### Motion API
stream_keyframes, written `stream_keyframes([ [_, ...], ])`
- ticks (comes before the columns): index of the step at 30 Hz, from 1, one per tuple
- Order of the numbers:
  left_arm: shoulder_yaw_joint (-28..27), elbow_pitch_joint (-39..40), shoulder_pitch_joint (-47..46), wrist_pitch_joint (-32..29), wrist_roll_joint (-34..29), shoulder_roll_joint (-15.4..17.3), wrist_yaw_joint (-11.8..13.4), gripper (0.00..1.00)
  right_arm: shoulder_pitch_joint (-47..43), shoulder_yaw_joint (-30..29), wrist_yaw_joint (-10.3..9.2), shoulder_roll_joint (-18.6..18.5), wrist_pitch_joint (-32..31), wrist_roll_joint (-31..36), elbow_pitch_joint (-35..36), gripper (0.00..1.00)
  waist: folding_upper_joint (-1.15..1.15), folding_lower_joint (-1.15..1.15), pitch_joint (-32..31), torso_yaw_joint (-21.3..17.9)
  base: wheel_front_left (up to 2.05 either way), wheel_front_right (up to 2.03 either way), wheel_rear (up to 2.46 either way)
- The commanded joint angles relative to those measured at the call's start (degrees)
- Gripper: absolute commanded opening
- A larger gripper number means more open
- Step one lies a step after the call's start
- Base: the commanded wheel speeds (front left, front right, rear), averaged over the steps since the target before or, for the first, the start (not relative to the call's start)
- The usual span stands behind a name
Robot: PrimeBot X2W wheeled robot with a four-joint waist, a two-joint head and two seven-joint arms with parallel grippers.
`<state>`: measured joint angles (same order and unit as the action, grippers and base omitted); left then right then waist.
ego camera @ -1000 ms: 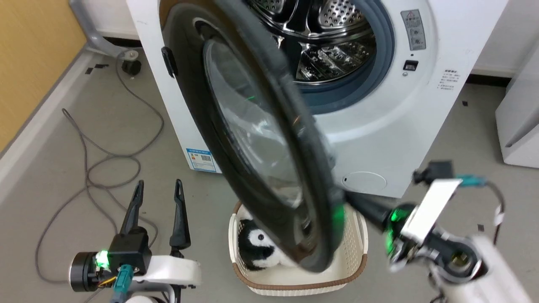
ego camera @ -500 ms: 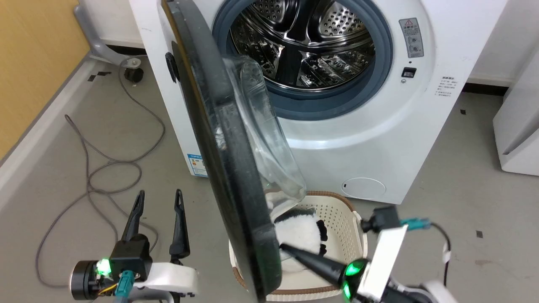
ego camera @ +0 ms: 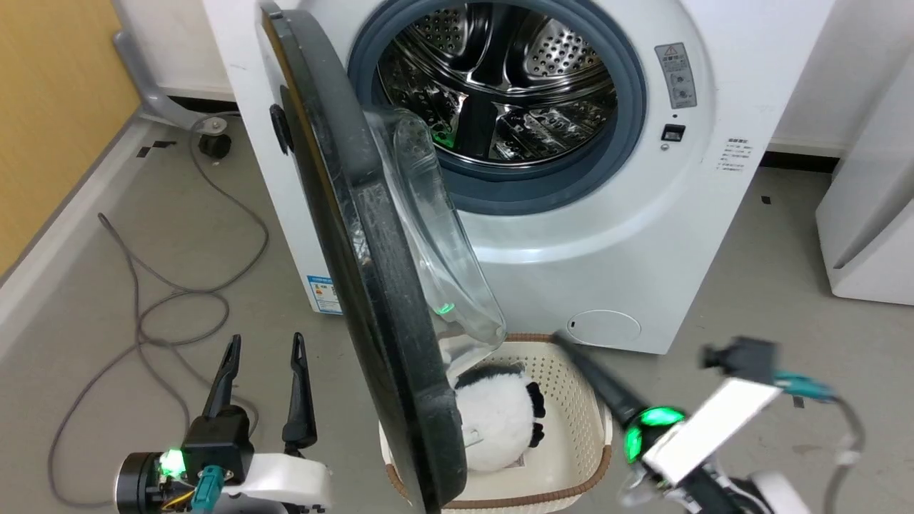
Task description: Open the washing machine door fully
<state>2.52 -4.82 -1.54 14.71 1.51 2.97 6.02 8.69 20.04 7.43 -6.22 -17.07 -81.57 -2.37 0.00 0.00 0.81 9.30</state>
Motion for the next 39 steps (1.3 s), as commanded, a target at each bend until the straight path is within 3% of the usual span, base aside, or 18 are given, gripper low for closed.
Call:
stream_keyframes([
  [1,-0.33,-0.07,0.76,0.29,-0.59,0.27,-0.07,1.00,0.16,-0.87,0.06,-1.19,4.42,3.27,1.06,0.00,0.00,0.00,-0.07,-0.18,0.00,0.00,0.00],
  [9,-0.59,-0.10,1.16,0.29,-0.57,0.25,-0.09,1.00,1.40,-2.30,0.06,-6.91,29.96,23.02,-0.43,0.00,0.00,0.00,-0.50,-0.81,0.00,0.00,0.00],
  [12,-0.84,0.03,1.45,0.29,-0.58,0.26,0.02,1.00,1.41,-5.33,0.06,-8.06,31.90,33.18,-1.81,0.00,0.00,0.00,-0.67,-1.18,0.00,0.00,0.00],
  [18,-1.17,0.48,1.50,0.29,-0.63,0.26,0.15,1.00,-1.18,-17.07,0.06,-3.15,32.04,61.77,4.41,0.00,0.00,0.00,-0.51,-1.83,0.00,0.00,0.00],
  [22,-1.19,0.54,1.23,0.29,-0.67,0.27,0.08,1.00,-4.02,-18.62,0.06,-1.45,32.05,76.74,7.79,0.00,0.00,0.00,-0.53,-2.07,0.00,0.00,0.00],
  [26,-1.23,0.59,1.12,0.29,-0.72,0.30,-0.03,1.00,-7.90,-20.24,0.06,1.44,32.06,80.28,7.80,0.00,0.00,0.00,-0.79,-2.19,0.00,0.00,0.00],
  [35,-1.21,0.75,1.53,0.29,-0.81,0.38,-0.15,1.00,-12.68,-23.22,0.06,3.28,32.06,77.41,3.70,0.00,0.00,0.00,-1.29,-2.33,0.00,0.00,0.00],
  [36,-1.22,0.76,1.60,0.29,-0.79,0.40,-0.18,1.00,-12.93,-23.13,0.06,3.30,32.06,76.21,3.38,0.04,0.00,0.00,-1.30,-2.36,0.00,0.00,0.00],
  [37,-1.24,0.75,1.66,0.29,-0.79,0.43,-0.21,1.00,-13.14,-23.06,0.06,3.31,32.06,75.13,3.15,0.46,0.00,0.00,-1.32,-2.41,0.00,0.00,0.00],
  [38,-1.26,0.72,1.71,0.29,-0.78,0.46,-0.23,1.00,-13.23,-23.16,0.06,3.32,32.06,74.55,3.10,1.00,0.00,0.00,-1.33,-2.46,0.00,0.00,0.00],
  [39,-1.28,0.70,1.76,0.29,-0.77,0.47,-0.25,1.00,-13.31,-23.26,0.06,3.32,32.06,74.20,3.09,1.00,0.00,0.00,-1.33,-2.50,0.00,0.00,0.00],
])
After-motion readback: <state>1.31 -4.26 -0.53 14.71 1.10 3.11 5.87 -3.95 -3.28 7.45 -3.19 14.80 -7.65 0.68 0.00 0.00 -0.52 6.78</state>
